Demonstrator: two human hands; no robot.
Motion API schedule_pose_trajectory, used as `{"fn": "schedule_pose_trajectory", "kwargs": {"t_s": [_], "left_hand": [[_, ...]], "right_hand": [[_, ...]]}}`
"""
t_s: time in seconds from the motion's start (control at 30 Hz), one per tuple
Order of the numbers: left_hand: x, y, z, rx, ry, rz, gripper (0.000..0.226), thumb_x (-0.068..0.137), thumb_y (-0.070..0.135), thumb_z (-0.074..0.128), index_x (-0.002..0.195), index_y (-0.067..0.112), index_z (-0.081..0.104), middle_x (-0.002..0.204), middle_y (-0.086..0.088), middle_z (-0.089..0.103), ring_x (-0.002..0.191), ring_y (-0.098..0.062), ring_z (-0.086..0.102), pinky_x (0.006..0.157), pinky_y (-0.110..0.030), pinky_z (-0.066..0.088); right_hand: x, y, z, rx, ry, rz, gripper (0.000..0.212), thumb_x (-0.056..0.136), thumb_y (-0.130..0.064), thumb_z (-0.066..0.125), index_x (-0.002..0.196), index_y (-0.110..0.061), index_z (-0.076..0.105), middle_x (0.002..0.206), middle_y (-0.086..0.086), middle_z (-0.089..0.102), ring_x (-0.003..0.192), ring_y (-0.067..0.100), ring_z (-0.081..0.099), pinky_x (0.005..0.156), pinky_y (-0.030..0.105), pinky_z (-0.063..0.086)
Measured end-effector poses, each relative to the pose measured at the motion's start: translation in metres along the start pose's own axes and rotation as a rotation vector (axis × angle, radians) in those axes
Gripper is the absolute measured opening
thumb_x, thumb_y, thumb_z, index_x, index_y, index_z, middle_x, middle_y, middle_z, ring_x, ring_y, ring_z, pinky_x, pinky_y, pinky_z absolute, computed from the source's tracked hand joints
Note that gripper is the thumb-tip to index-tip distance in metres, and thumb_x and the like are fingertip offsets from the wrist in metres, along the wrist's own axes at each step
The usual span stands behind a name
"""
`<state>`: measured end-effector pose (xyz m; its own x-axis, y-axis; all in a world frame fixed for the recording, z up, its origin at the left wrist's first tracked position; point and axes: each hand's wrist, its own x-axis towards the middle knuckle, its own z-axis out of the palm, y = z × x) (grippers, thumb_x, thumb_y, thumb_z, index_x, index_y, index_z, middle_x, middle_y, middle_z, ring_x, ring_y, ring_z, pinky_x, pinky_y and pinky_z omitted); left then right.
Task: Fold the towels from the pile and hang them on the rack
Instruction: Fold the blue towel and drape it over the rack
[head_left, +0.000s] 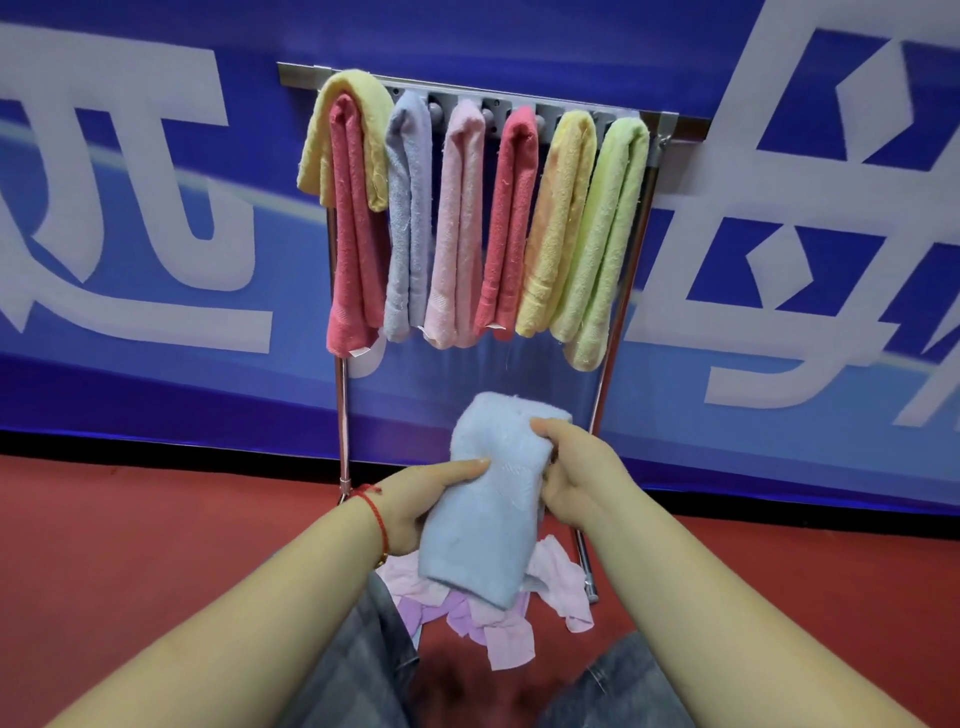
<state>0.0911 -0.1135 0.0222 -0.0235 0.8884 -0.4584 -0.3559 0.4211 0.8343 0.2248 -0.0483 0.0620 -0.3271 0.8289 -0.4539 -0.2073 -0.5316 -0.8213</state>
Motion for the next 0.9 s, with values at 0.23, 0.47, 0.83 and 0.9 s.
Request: {"fn": "schedule_pose_trajectory", "kwargs": {"t_s": [0.23,0.47,0.83,0.9], "left_hand": [[0.021,-0.033,0.026,0.764,0.325,0.769,0.084,0.067,0.030,0.064,0.143,0.025,0.027,0.140,0.011,0.042,0.125,-0.004,0.044,0.104,-0.028,0.039],[0.027,-0.023,0.034,0.861,0.686,0.895,0.061,0.093,0.028,0.053,0.146,0.022,0.022,0.153,0.010,0.022,0.139,-0.006,0.026,0.105,-0.010,0.014],[0.017,0.043,0.025,1.110,0.603,0.880,0.063,0.074,0.051,0.031,0.131,0.032,0.049,0.130,0.010,0.056,0.119,-0.014,0.052,0.098,-0.028,0.038],[0.011,0.055,0.023,1.174,0.607,0.897,0.065,0.069,0.040,0.028,0.129,0.030,0.051,0.128,0.007,0.058,0.117,-0.016,0.053,0.097,-0.027,0.038]], "right_hand": [[0.009,0.021,0.016,-0.216,0.195,-0.464,0.026,0.094,-0.015,0.050,0.119,-0.011,0.055,0.103,0.008,0.066,0.099,0.029,0.063,0.093,0.046,0.049],[0.001,0.030,0.040,-0.375,0.363,-0.678,0.041,0.096,-0.013,0.046,0.136,-0.003,0.041,0.129,0.013,0.057,0.118,0.024,0.055,0.086,0.011,0.035],[-0.014,0.019,0.046,-0.317,0.088,-0.571,0.012,0.095,-0.009,0.044,0.103,-0.008,0.053,0.091,0.004,0.057,0.083,0.015,0.054,0.074,0.019,0.045],[-0.016,0.014,0.038,-0.397,0.048,-0.532,0.010,0.090,-0.003,0.045,0.096,0.000,0.053,0.076,0.008,0.054,0.066,0.014,0.050,0.061,0.020,0.047]]}}
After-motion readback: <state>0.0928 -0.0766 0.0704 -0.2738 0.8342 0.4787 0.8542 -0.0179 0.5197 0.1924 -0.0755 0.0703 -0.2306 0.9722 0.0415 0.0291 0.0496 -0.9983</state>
